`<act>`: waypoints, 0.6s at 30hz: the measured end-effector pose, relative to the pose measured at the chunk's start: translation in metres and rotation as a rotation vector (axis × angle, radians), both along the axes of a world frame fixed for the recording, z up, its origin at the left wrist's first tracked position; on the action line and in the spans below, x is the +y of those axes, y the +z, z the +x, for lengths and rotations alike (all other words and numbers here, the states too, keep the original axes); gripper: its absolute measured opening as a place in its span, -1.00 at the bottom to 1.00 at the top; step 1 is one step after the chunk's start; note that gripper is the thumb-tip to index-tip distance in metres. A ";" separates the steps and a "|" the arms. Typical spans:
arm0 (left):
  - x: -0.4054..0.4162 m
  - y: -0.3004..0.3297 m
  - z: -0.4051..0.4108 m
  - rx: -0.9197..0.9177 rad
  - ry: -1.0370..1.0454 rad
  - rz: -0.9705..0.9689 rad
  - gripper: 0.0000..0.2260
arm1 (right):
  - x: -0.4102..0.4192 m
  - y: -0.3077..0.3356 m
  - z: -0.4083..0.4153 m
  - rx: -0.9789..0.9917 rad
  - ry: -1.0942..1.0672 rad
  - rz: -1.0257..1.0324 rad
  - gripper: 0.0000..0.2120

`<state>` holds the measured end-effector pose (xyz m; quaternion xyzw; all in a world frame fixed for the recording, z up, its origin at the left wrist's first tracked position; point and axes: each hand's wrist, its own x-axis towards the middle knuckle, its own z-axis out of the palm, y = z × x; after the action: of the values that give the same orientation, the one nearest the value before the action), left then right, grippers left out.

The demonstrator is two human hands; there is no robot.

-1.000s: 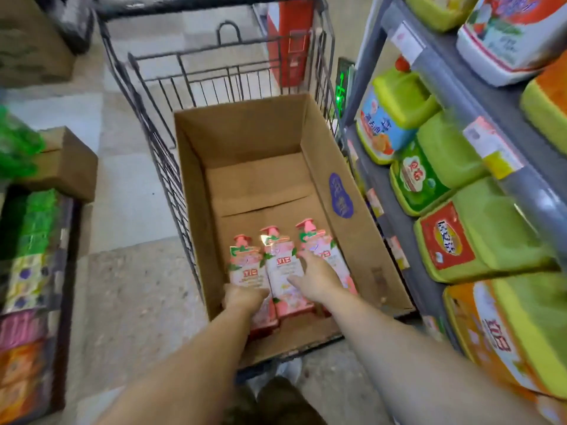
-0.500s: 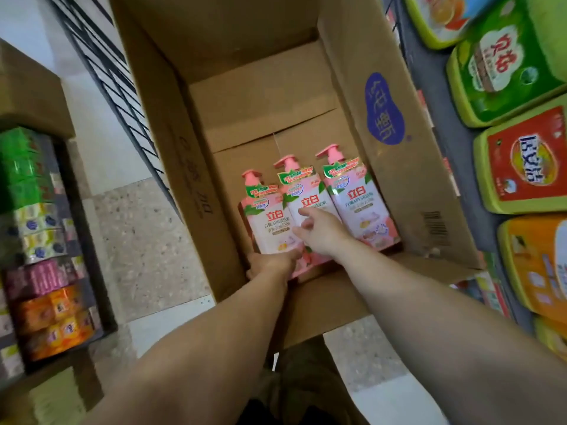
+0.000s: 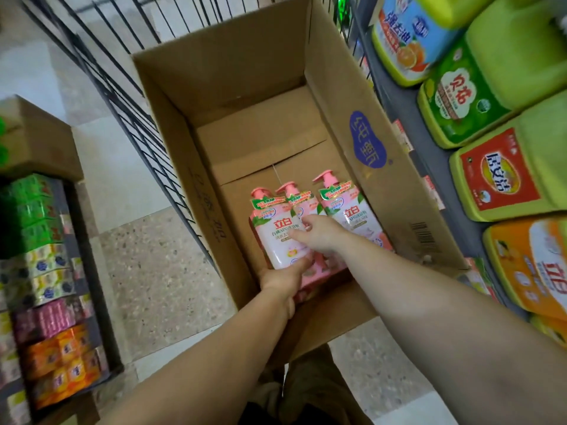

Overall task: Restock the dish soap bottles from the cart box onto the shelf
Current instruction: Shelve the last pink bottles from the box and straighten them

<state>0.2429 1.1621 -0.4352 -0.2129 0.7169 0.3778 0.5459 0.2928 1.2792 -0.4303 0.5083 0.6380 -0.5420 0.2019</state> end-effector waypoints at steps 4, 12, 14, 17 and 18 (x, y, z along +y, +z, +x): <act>-0.004 0.021 -0.015 0.051 -0.212 0.158 -0.32 | 0.000 0.034 0.011 0.049 -0.162 0.064 -0.66; 0.008 0.099 0.003 0.124 -0.696 0.560 -0.44 | -0.046 0.129 0.083 0.276 -0.716 0.165 -0.77; 0.008 0.121 0.020 0.150 -0.793 0.658 -0.51 | -0.063 0.158 0.110 0.334 -0.785 0.242 -0.78; 0.006 0.154 0.054 0.135 -0.938 0.841 -0.52 | -0.089 0.201 0.152 0.388 -0.894 0.434 -0.83; 0.003 0.167 0.067 0.135 -0.987 0.912 -0.56 | -0.099 0.214 0.167 0.404 -0.928 0.505 -0.79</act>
<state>0.3100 1.1652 -0.2684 0.4151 0.5316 0.3615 0.6438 0.4594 1.1803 -0.2160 0.6543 0.4833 -0.4911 -0.3117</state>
